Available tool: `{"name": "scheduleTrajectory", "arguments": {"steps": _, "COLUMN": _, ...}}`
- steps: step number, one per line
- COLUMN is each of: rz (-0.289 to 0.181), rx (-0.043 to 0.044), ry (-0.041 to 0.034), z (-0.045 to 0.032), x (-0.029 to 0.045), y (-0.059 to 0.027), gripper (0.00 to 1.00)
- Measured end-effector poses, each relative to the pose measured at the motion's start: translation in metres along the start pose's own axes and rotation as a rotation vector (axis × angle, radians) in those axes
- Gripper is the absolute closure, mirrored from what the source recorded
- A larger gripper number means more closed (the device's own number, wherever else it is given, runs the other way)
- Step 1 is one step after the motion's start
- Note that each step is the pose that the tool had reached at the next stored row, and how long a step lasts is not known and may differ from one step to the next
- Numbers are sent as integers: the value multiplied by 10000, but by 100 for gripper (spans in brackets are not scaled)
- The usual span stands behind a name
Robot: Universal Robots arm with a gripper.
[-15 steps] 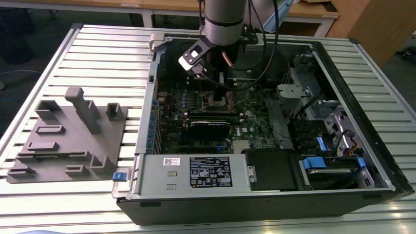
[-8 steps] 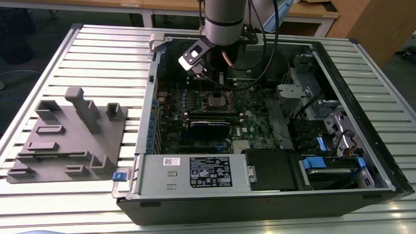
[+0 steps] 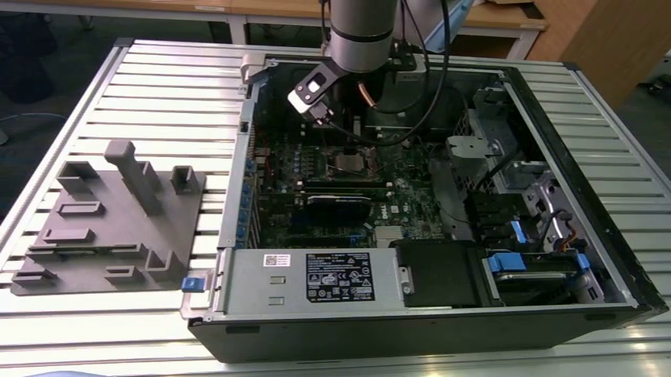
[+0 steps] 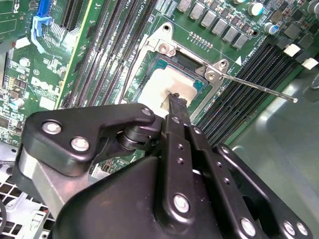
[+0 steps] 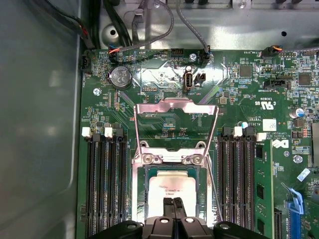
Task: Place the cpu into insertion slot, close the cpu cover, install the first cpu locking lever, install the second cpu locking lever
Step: 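Close the cpu cover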
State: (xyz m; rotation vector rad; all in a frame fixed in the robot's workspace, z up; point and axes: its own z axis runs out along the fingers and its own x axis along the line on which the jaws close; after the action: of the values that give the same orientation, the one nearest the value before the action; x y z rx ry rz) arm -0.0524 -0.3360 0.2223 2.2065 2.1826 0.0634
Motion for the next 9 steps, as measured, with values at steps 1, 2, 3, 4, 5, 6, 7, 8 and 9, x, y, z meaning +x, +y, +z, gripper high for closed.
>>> {"name": "scheduleTrajectory", "arguments": {"steps": 1, "rz": 0, "rx": 0, "ry": 0, "z": -6, "x": 0, "y": 0, "gripper": 90}}
{"name": "scheduleTrajectory", "arguments": {"steps": 2, "rz": 0, "rx": 0, "ry": 0, "z": -12, "x": 0, "y": 1, "gripper": 90}}
{"name": "scheduleTrajectory", "arguments": {"steps": 3, "rz": 0, "rx": 0, "ry": 0, "z": -12, "x": 0, "y": 1, "gripper": 90}}
{"name": "scheduleTrajectory", "arguments": {"steps": 4, "rz": 0, "rx": 0, "ry": 0, "z": -13, "x": 0, "y": 1, "gripper": 90}}
{"name": "scheduleTrajectory", "arguments": {"steps": 5, "rz": 0, "rx": 0, "ry": 0, "z": -13, "x": 0, "y": 1, "gripper": 90}}
{"name": "scheduleTrajectory", "arguments": {"steps": 6, "rz": 0, "rx": 0, "ry": 0, "z": -13, "x": 0, "y": 1, "gripper": 90}}
{"name": "scheduleTrajectory", "arguments": {"steps": 7, "rz": 0, "rx": 0, "ry": 0, "z": -14, "x": 0, "y": 1, "gripper": 90}}
{"name": "scheduleTrajectory", "arguments": {"steps": 8, "rz": 0, "rx": 0, "ry": 0, "z": -14, "x": 0, "y": 1, "gripper": 90}}
{"name": "scheduleTrajectory", "arguments": {"steps": 9, "rz": 0, "rx": 2, "ry": -4, "z": -18, "x": 0, "y": 1, "gripper": 90}}
